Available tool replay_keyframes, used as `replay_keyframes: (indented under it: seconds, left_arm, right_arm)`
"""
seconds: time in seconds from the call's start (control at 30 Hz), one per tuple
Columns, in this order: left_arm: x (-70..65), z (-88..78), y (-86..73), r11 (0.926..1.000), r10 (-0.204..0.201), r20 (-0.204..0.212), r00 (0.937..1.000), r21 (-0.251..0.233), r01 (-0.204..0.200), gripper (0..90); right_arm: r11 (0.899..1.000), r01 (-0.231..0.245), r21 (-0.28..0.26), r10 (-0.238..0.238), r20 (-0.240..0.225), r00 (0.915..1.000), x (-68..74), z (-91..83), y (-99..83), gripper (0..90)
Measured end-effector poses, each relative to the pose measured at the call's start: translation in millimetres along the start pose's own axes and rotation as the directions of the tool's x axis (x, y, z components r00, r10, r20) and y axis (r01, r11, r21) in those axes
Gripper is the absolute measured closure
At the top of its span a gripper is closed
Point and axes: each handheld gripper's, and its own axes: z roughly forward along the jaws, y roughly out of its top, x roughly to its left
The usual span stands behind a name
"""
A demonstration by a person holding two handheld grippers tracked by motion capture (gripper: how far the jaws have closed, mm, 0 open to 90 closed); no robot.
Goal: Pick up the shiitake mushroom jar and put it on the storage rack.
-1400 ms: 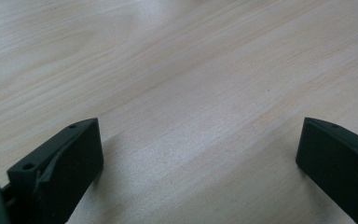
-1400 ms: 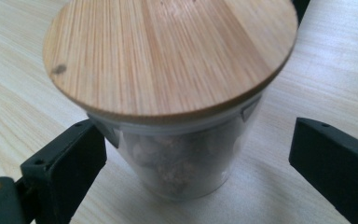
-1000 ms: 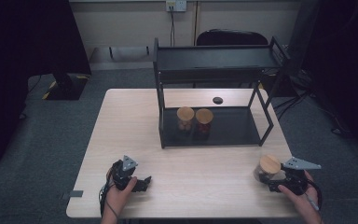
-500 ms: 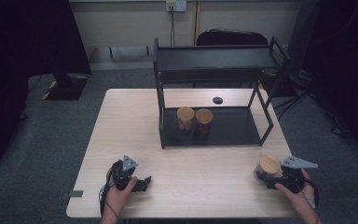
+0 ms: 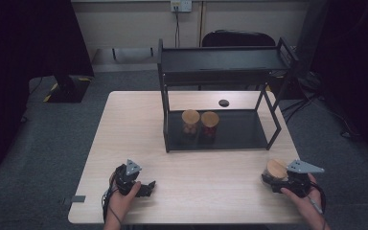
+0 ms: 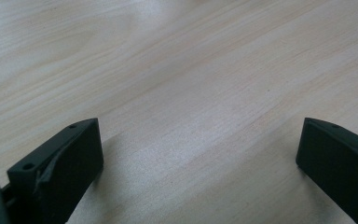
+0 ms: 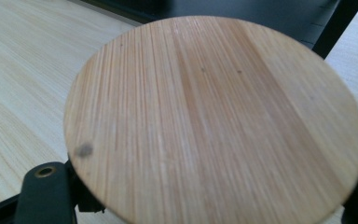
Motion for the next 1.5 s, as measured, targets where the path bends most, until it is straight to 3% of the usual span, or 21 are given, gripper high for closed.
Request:
replay_keyframes:
  seconds: [1.0,1.5]
  left_arm:
    - [0.3,0.0,0.1,1.0,0.003,0.001,1.0,0.001,-0.003,0.1]
    - [0.3,0.0,0.1,1.0,0.003,0.001,1.0,0.001,-0.003,0.1]
  right_arm:
    - [0.999,0.012,0.041,-0.011,-0.016,0.9998,2.3,-1.9,6.5,25.7]
    - [0.998,0.038,0.053,-0.036,-0.048,0.9982,7.5,4.7,23.1,25.7]
